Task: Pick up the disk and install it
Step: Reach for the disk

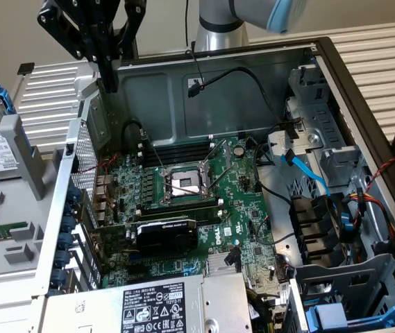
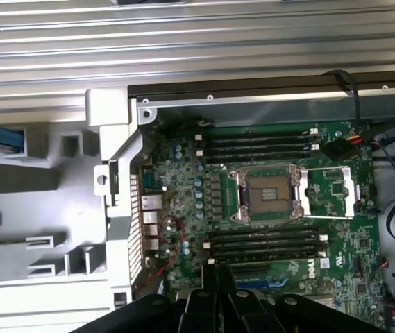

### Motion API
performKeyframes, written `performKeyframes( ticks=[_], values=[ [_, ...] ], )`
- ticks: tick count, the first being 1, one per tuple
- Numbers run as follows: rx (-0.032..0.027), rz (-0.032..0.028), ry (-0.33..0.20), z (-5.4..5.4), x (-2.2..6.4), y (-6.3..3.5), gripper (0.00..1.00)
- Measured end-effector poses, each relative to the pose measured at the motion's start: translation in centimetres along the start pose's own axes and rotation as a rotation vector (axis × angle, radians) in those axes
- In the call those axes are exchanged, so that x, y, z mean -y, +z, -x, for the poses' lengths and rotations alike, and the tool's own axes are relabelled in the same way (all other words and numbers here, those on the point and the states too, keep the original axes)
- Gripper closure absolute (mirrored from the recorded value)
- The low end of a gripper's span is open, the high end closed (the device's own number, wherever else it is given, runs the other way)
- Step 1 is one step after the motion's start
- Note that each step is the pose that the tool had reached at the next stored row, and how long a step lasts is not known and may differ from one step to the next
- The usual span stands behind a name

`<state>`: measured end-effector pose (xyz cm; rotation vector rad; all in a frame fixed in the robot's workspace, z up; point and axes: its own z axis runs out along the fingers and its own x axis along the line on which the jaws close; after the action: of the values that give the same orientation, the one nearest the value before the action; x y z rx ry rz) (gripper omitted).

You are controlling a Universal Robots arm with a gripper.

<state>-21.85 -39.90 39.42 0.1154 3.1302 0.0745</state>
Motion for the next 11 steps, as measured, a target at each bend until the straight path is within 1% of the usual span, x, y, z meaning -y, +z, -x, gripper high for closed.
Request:
performKeyframes(
  ticks=[1, 2, 3, 5, 9, 11],
  values=[
    [-0.0062, -0.0004, 0.0, -0.3, 0.02, 0.01, 0.85],
    [-0.0107, -0.0007, 0.001, -0.7, 0.05, 0.01, 0.85],
    [-0.0128, -0.0009, 0.001, -1.1, 0.08, 0.03, 0.85],
    [-0.014, -0.001, 0.001, -2.0, 0.16, 0.06, 0.85],
    [-0.0142, -0.001, 0.001, -3.8, 0.29, 0.08, 0.85],
    [-0.0157, -0.0011, 0.001, -4.7, 0.33, 0.08, 0.85]
  ],
)
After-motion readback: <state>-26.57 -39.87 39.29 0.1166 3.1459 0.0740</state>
